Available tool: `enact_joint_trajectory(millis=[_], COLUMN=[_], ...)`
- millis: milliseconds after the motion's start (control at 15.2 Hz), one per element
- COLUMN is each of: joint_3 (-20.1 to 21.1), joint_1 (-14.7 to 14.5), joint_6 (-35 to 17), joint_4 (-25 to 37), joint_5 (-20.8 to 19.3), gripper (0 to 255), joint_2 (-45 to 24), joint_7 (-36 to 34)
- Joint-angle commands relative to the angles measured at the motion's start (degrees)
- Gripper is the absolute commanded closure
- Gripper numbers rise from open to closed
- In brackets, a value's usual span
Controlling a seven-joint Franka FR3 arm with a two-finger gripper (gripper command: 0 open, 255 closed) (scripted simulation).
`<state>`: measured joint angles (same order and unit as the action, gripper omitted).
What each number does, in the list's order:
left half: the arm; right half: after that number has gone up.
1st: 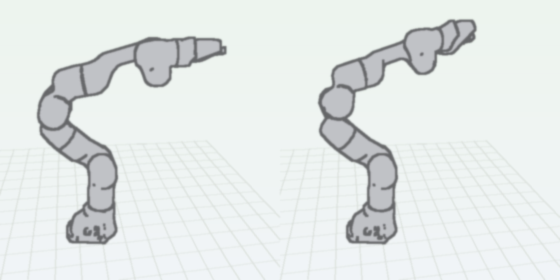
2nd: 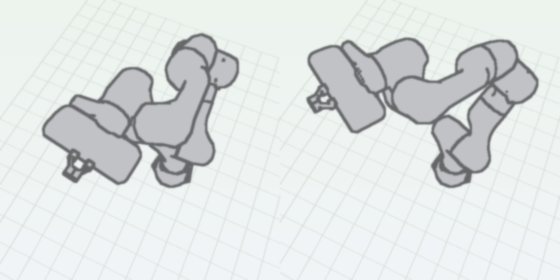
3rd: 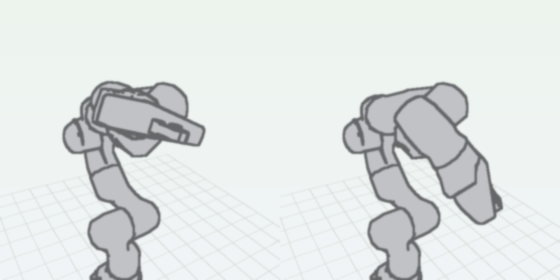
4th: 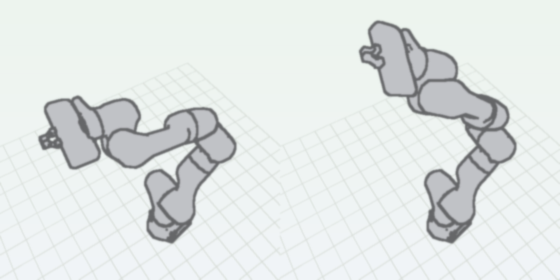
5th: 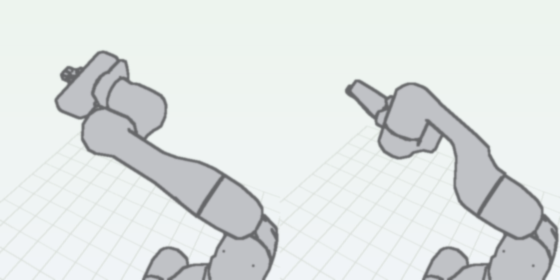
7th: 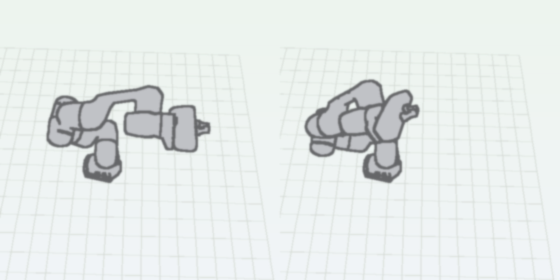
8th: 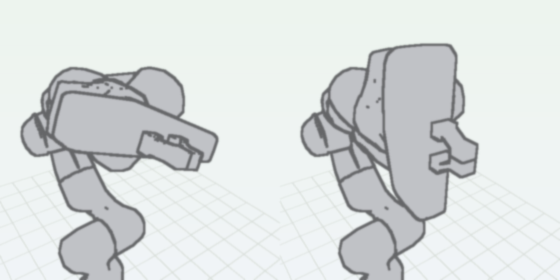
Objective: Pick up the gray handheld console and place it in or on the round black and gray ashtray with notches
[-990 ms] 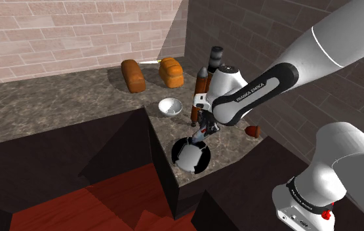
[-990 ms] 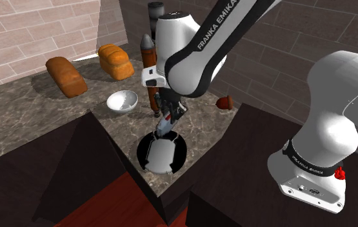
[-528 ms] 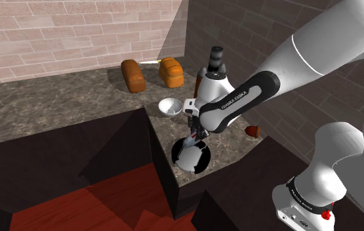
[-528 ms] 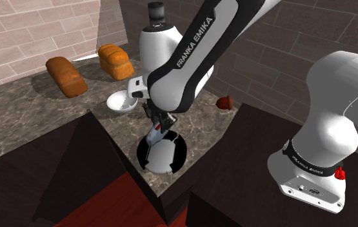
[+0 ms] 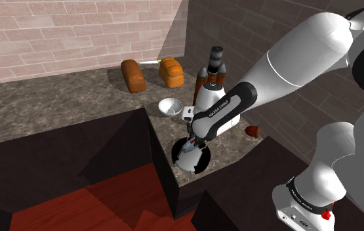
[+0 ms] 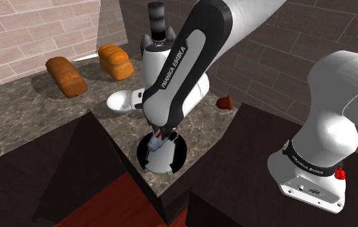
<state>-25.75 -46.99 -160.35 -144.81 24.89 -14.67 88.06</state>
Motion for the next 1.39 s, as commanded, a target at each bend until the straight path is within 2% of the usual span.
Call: enact_joint_trajectory(millis=[0, 198, 660, 726, 1056, 1320], joint_3=[1.7, 4.7, 4.7, 4.7, 4.8, -4.3], joint_1=[1.2, 3.5, 3.5, 3.5, 3.5, -3.1], joint_6=[-1.2, -3.0, -3.0, -3.0, -3.0, 2.4], joint_4=[0.5, 1.3, 1.3, 1.3, 1.3, -1.3], joint_5=[2.6, 6.3, 6.3, 6.3, 6.3, -5.7], gripper=[255, 255, 255, 0, 0, 0], joint_2=[-1.8, -4.6, -4.6, -4.6, -4.6, 4.4], joint_7=[1.9, 4.9, 4.8, 4.8, 4.8, -4.2])
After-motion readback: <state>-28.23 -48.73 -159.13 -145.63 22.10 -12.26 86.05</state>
